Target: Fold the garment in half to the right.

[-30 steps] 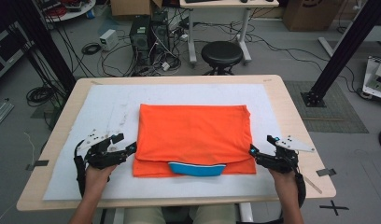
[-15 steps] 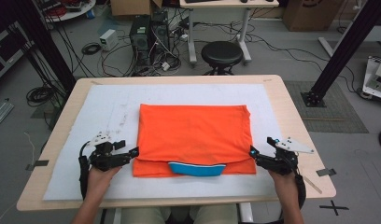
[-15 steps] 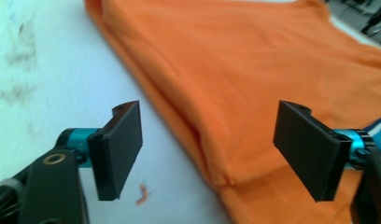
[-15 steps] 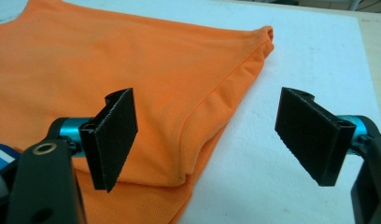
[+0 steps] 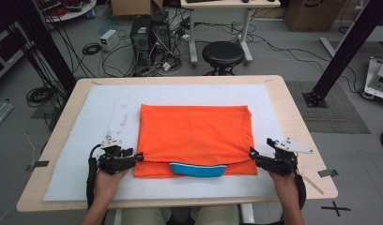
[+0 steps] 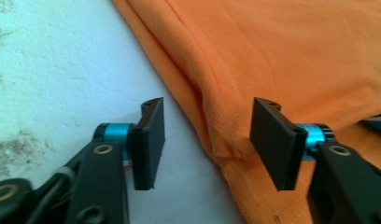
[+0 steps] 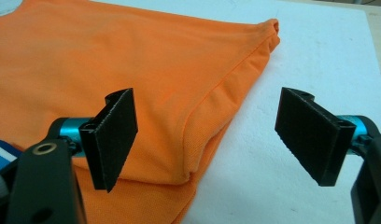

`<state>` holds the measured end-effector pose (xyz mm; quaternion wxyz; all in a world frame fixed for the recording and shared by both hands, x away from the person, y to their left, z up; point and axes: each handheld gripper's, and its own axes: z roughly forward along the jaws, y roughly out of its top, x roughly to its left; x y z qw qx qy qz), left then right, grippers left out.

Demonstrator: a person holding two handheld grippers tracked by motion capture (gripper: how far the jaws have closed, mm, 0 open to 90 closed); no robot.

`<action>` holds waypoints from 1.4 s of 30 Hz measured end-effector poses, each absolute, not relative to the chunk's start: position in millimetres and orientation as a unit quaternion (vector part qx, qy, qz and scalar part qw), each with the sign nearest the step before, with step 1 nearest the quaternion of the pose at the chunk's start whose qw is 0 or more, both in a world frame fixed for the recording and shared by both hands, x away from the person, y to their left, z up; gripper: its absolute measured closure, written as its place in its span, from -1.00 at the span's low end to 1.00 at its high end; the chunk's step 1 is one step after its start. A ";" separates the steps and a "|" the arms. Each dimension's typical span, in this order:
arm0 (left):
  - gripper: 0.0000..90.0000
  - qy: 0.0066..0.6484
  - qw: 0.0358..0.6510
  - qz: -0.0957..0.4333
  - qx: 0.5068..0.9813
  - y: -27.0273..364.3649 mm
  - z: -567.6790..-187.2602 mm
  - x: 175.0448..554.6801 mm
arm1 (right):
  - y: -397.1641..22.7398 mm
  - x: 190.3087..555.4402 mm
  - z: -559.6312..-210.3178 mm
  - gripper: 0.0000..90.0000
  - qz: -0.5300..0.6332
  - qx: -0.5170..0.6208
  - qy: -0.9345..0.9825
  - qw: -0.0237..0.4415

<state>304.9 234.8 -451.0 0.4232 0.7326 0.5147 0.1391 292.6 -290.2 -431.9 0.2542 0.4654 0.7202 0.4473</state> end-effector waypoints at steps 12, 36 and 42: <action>0.72 0.481 0.424 0.136 0.755 229.1 -451.4 301.5 | -270.8 298.2 -426.0 -0.52 0.463 0.444 0.734 0.224; 0.82 0.476 0.428 0.129 0.758 230.2 -452.1 300.8 | -117.7 406.1 -376.9 -0.52 0.461 0.309 0.824 0.113; 0.82 0.483 0.437 0.111 0.751 233.8 -453.6 303.1 | -64.1 441.6 -376.6 -0.52 0.449 0.292 0.839 0.094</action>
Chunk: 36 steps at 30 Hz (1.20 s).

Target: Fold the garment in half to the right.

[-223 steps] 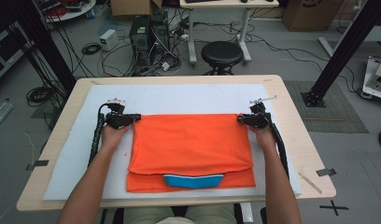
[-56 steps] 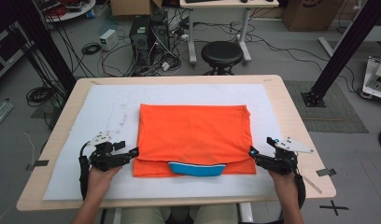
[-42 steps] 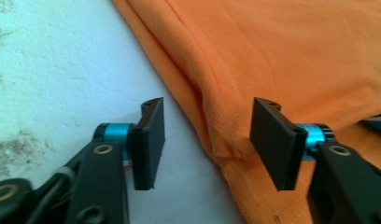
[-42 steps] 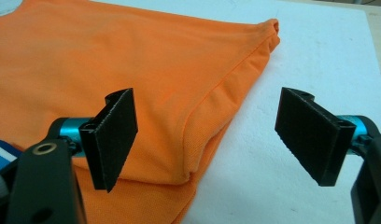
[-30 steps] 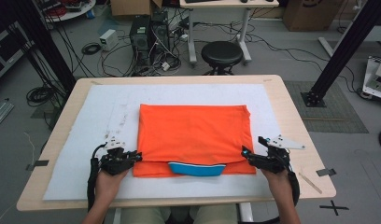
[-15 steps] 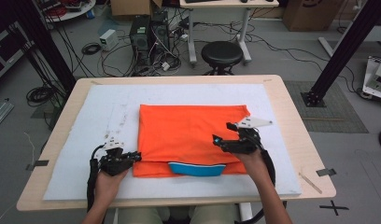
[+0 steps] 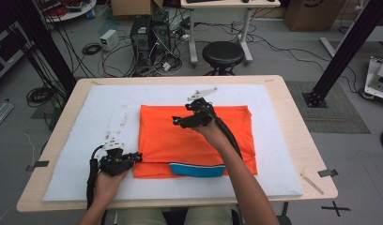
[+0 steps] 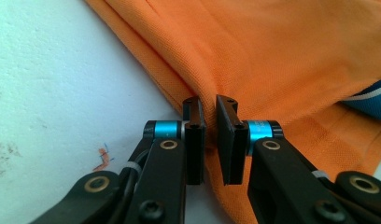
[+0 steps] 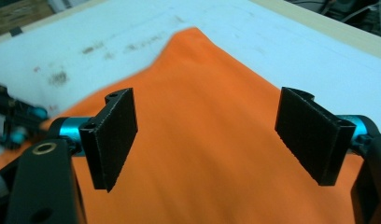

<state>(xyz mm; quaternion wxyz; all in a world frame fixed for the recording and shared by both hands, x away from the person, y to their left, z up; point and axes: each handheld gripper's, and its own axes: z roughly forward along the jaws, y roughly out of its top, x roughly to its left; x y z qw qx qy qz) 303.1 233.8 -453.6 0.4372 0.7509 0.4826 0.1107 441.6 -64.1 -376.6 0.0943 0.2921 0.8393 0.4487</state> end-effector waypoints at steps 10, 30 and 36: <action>0.80 0.484 0.439 0.104 0.750 235.8 -454.2 304.2 | 0.8 485.9 -384.2 -0.52 0.425 0.272 0.859 0.090; 0.79 0.490 0.446 0.085 0.744 239.0 -455.0 306.5 | 95.3 509.2 -431.9 -0.38 0.344 0.266 0.897 0.081; 0.79 0.489 0.444 0.087 0.746 238.7 -454.8 306.3 | 99.3 512.3 -435.5 0.08 0.328 0.280 0.896 0.105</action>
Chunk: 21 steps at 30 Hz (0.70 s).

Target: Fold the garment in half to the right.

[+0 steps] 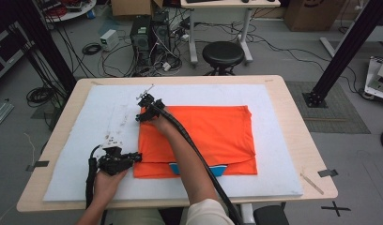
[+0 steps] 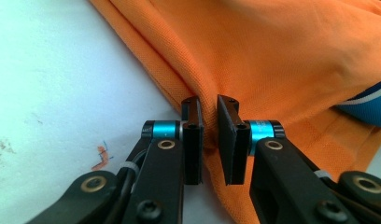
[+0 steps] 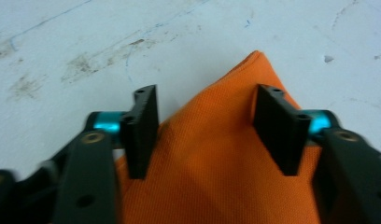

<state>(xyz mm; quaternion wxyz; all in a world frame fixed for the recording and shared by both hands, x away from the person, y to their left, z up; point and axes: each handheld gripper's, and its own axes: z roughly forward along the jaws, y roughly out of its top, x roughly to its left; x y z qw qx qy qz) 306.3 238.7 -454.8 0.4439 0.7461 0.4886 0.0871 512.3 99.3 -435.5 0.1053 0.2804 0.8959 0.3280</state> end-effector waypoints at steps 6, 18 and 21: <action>0.79 0.488 0.443 0.088 0.747 238.6 -454.7 306.4 | 112.3 505.9 -436.3 0.52 0.301 0.267 0.906 0.134; 0.85 0.484 0.468 0.095 0.733 237.9 -446.9 305.2 | 109.1 502.7 -433.3 0.89 0.309 0.263 0.901 0.152; 0.85 0.480 0.498 0.084 0.717 239.2 -438.4 304.8 | 96.7 504.3 -426.2 0.89 0.343 0.281 0.887 0.131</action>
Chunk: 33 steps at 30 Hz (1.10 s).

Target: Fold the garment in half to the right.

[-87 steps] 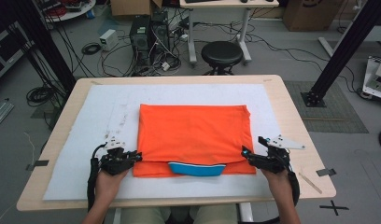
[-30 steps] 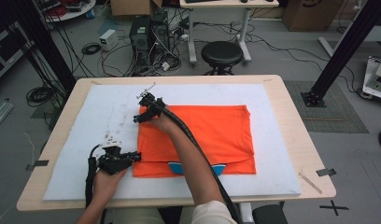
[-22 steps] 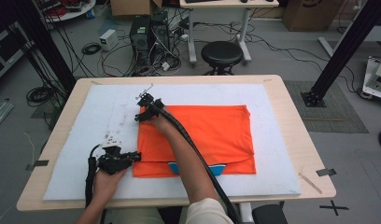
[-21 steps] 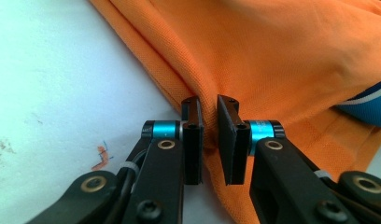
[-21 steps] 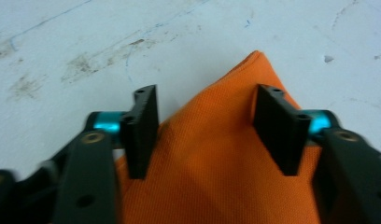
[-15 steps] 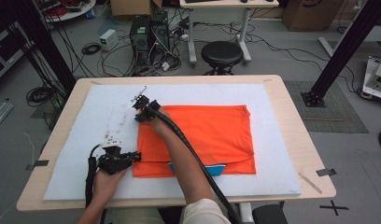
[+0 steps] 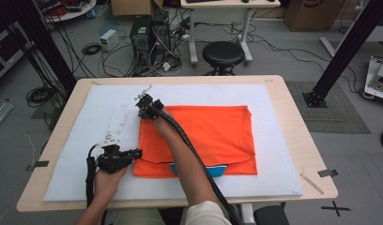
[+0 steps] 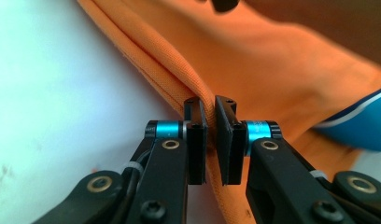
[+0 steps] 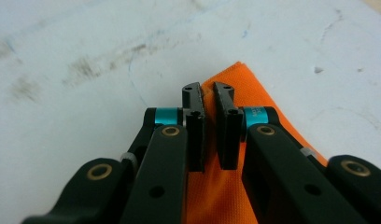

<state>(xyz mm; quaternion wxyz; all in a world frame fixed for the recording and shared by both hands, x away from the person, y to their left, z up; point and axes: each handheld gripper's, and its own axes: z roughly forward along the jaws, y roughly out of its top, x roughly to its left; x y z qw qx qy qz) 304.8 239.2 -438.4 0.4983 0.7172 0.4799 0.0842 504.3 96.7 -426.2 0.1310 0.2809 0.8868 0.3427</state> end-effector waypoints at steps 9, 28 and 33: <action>0.85 0.452 0.539 0.040 0.710 216.5 -416.5 313.1 | 46.7 500.8 -396.8 0.89 0.397 0.301 0.858 0.125; 0.84 0.386 0.538 -0.007 0.750 115.5 -363.1 338.2 | -59.1 490.6 -365.4 0.89 0.444 0.360 0.807 0.149; 0.84 0.374 0.531 -0.019 0.760 87.1 -356.2 343.1 | -86.1 486.8 -360.8 0.89 0.450 0.375 0.795 0.159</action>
